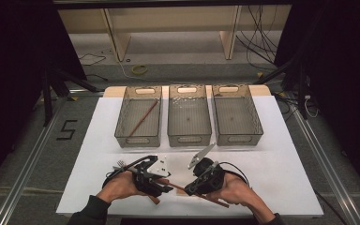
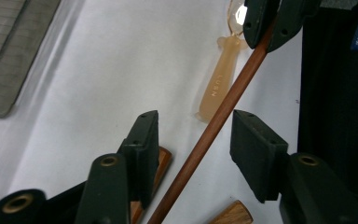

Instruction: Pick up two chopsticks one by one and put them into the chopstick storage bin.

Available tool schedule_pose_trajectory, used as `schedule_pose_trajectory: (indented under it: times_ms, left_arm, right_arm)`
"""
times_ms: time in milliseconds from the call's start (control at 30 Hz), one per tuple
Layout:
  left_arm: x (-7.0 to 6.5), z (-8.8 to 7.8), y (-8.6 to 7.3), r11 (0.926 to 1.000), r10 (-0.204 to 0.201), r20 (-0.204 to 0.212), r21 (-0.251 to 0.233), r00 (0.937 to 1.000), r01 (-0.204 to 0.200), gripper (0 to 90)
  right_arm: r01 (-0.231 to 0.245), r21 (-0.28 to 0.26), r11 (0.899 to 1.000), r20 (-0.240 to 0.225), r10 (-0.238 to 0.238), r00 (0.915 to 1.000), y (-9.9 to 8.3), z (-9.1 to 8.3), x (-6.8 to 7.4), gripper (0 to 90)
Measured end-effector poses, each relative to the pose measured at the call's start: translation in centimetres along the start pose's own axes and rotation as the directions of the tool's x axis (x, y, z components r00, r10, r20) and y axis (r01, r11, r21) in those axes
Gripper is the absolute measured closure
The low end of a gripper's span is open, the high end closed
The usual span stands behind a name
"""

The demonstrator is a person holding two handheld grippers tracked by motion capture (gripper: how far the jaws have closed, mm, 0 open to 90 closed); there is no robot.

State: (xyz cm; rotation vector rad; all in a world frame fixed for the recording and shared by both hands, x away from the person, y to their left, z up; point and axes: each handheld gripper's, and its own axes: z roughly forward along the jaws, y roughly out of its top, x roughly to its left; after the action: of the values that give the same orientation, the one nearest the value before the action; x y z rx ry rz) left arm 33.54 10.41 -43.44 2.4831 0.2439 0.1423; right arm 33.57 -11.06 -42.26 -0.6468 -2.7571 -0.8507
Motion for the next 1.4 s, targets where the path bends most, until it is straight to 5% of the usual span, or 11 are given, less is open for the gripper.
schedule_pose_trajectory:
  times_ms: [633,1033,1200,1400]
  left_arm:
    - [-0.5,0.5,0.0,0.9964,0.075,0.076,0.035,0.9943,-0.078,72.4]
    - [-1.1,0.7,0.1,0.9898,0.133,0.154,0.029,0.979,-0.139,82.5]
    - [-1.2,0.6,0.4,0.9906,0.124,0.126,0.04,0.9842,-0.13,84.2]
    - [-0.4,0.1,0.1,0.9967,0.066,0.068,0.041,0.9955,-0.069,84.2]
  right_arm:
    - [0.061,0.024,0.998,-0.034,-0.06,0.9976,0.0,0.4,0.0,85.0]
    - [0.11,0.029,0.994,-0.067,-0.108,0.992,-0.3,0.1,-0.5,82.0]
    - [0.067,-0.003,0.998,-0.037,-0.067,0.9971,-0.3,-0.8,-1.1,75.5]
    - [0.001,-0.133,0.991,0.0,-0.001,1.0,-0.4,-3.9,-2.1,56.5]
